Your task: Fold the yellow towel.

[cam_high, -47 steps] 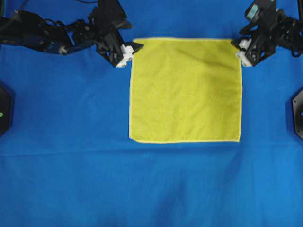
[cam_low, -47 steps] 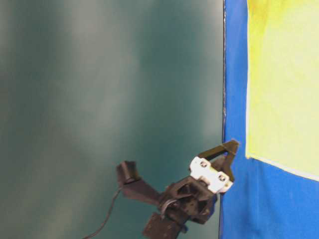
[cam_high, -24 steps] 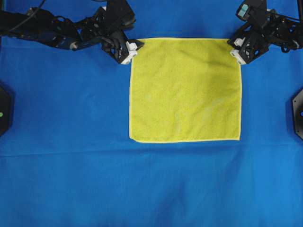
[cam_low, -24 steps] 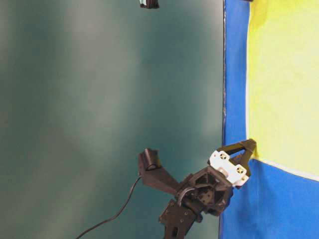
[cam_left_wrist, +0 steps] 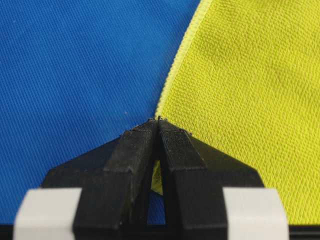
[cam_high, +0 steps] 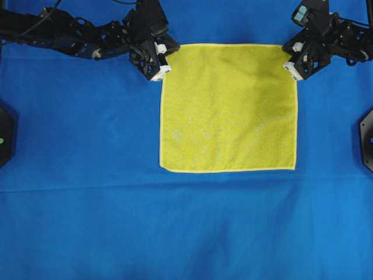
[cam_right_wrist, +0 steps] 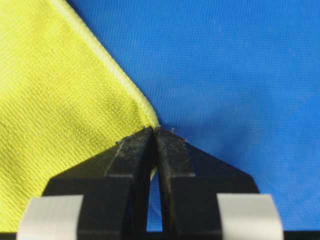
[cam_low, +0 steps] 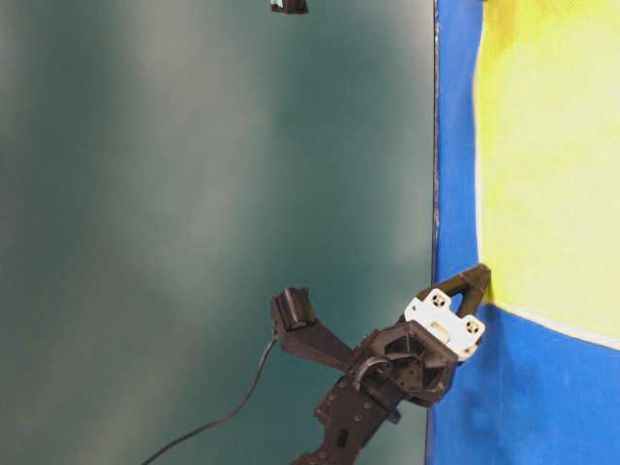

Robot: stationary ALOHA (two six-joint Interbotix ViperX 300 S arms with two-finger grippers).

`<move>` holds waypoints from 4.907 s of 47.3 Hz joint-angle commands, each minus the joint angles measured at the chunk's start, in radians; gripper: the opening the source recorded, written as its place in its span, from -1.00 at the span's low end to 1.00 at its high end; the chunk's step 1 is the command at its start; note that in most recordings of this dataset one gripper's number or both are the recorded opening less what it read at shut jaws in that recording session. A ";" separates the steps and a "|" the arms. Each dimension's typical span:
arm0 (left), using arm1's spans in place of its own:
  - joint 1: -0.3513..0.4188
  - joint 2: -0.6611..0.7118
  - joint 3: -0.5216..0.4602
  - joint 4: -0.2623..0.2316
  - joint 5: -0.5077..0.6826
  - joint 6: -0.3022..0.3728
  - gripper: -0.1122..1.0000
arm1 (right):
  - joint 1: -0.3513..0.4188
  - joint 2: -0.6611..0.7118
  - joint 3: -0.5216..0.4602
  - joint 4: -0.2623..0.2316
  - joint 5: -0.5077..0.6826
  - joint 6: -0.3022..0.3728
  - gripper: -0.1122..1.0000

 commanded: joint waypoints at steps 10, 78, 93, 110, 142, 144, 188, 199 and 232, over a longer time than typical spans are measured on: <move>0.003 -0.176 -0.018 0.002 0.049 0.051 -0.78 | -0.002 -0.147 -0.002 0.008 0.066 0.005 -0.75; -0.523 -0.261 0.147 0.000 0.169 -0.100 -0.78 | 0.805 -0.407 0.110 0.074 0.396 0.509 -0.75; -0.520 -0.253 0.137 0.000 0.163 -0.100 -0.78 | 0.811 -0.327 0.071 0.067 0.379 0.512 -0.75; -0.520 -0.265 0.138 0.000 0.161 -0.098 -0.40 | 0.815 -0.328 0.058 0.067 0.373 0.517 -0.29; -0.325 -0.282 0.123 0.002 0.169 -0.061 0.40 | 0.586 -0.368 0.041 -0.195 0.459 0.514 0.23; -0.313 -0.267 0.120 0.002 0.169 -0.061 0.40 | 0.571 -0.350 0.044 -0.201 0.456 0.514 0.23; -0.258 -0.129 0.078 0.002 0.215 0.000 0.24 | 0.471 -0.138 0.061 -0.245 0.311 0.512 0.09; -0.258 -0.140 0.075 0.002 0.259 0.020 -0.70 | 0.471 -0.143 0.061 -0.245 0.307 0.508 -0.76; -0.291 -0.413 -0.003 0.002 0.523 -0.017 -0.76 | 0.471 -0.551 -0.020 -0.249 0.584 0.502 -0.75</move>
